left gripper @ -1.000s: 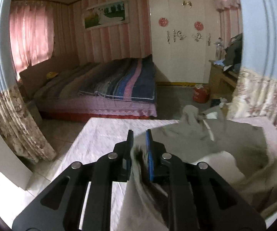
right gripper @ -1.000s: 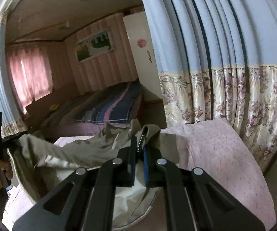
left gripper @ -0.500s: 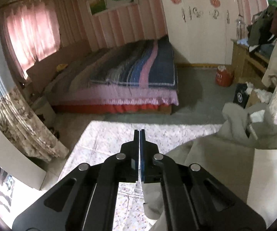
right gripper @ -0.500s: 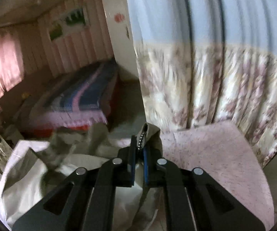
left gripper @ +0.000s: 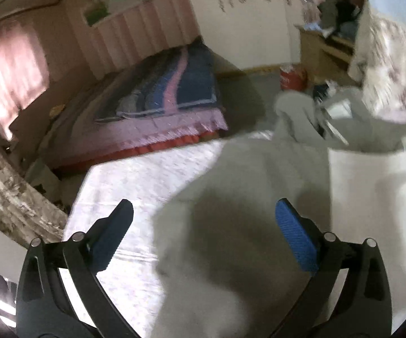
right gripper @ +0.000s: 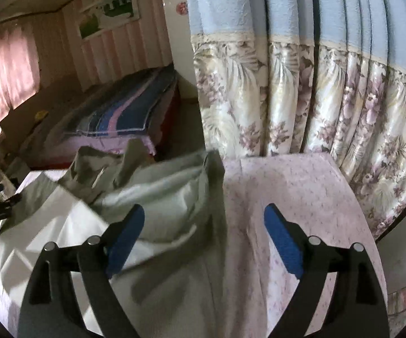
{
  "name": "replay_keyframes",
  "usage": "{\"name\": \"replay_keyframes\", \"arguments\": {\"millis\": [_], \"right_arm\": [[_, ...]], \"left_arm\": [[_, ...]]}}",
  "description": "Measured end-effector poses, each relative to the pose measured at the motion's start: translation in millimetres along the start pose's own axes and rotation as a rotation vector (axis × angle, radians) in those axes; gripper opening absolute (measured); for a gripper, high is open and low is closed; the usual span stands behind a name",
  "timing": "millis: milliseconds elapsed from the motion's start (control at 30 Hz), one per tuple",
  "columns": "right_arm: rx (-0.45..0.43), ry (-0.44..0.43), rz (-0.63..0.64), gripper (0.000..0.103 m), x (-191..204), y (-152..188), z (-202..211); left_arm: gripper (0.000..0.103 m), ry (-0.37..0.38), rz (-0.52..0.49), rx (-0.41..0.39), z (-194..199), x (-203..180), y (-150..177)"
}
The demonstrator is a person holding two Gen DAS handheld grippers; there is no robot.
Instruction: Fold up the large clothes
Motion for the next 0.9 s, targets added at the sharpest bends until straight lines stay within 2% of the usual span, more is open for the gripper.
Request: {"name": "replay_keyframes", "arguments": {"millis": [133,233,300,367,400,433,533,567,633,700,733,800,900], "right_arm": [[0.065,0.029,0.012,0.087,-6.1,9.7,-27.2],[0.028,0.046,-0.017,0.087,-10.5,9.2,-28.0],[0.007,0.021,-0.069,0.087,-16.7,7.7,-21.9],[0.023,0.022,-0.053,0.087,-18.5,10.9,-21.3],[0.034,0.025,-0.032,0.087,-17.5,12.3,-21.8],[0.045,0.021,-0.008,0.087,-14.8,13.6,-22.8],[0.072,-0.04,0.058,0.087,0.3,13.7,-26.9],[0.059,-0.046,0.072,0.087,4.1,11.1,-27.0],[0.046,-0.027,0.067,0.087,7.6,5.4,-30.9],[0.05,-0.056,0.052,0.087,12.8,2.7,-33.7],[0.055,-0.073,0.058,0.087,17.7,2.2,-35.9],[0.064,-0.077,0.091,0.087,30.2,1.4,-44.4],[0.11,-0.065,0.153,0.087,51.7,-0.8,-71.8]], "left_arm": [[0.1,-0.028,-0.09,0.041,-18.1,-28.2,1.5],[0.1,-0.019,-0.08,0.073,-36.1,-31.3,7.4],[0.074,-0.028,-0.05,0.089,-43.3,-23.9,10.1],[0.019,-0.073,-0.013,0.111,-51.4,-8.1,11.4],[0.006,-0.071,0.008,0.117,-54.2,-0.8,11.6],[0.001,-0.067,0.035,0.119,-57.0,9.8,12.1],[0.0,-0.119,0.053,0.085,-52.2,25.2,8.7],[0.0,-0.134,0.087,0.069,-48.4,34.2,6.9],[0.001,-0.108,0.183,0.059,-44.6,51.9,3.8],[0.001,-0.076,0.277,0.032,-35.7,73.9,2.5],[0.0,-0.085,0.305,0.021,-31.8,83.9,2.2],[0.0,-0.135,0.337,0.01,-32.0,99.1,1.4],[0.0,-0.078,0.359,0.044,-48.0,108.3,0.5]]}}
Point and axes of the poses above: each gripper's, at about its wrist camera, not at the fingertips, and z roughly against the way its jaws point, x to its left, y to its underside, the point moved 4 cm from there along -z, roughly the way its jaws point, and after that the axes turned 11 degrees about -z, right-handed, at the moved point
